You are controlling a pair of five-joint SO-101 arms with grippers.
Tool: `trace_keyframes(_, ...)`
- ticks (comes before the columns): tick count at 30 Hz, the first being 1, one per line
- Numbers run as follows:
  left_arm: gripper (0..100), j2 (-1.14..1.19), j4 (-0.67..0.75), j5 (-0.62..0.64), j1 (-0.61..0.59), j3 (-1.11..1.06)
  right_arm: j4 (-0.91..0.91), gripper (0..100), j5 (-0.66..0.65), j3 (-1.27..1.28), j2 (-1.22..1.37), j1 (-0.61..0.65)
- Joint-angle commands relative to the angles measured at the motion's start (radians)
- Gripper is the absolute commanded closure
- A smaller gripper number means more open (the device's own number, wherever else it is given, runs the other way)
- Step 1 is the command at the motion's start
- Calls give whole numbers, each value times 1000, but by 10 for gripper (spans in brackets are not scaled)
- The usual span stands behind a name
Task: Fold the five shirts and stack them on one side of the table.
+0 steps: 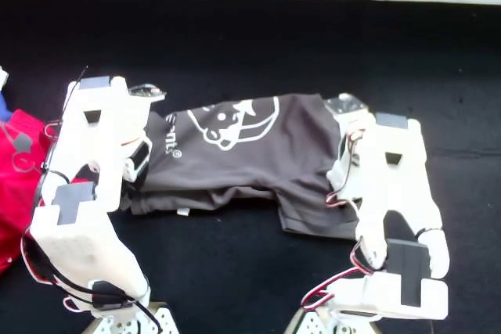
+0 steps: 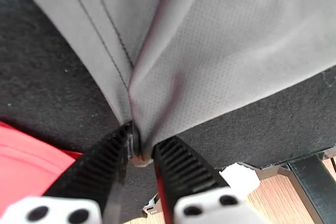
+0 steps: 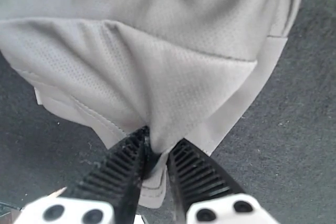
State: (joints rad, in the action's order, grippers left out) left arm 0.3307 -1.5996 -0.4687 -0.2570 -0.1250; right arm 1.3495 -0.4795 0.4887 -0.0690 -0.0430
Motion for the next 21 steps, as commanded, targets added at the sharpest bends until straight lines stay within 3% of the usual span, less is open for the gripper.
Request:
trace_keyframes(1, 991, -54, 2, -6, 13, -2, 5, 992, -6, -1, -36, -10)
trace_keyframes(11, 988, -56, 3, -6, 8, 8, 8, 990, -6, 1, -36, -8)
trace_keyframes(13, 950, -59, -6, -6, 7, 27, 27, 983, -6, -8, -38, -5)
trace_keyframes(18, 871, -104, -74, -6, 5, 128, 110, 862, -6, -117, -38, -2)
trace_keyframes(21, 870, -143, -107, -6, 5, 254, 148, 865, 0, -243, -38, -2)
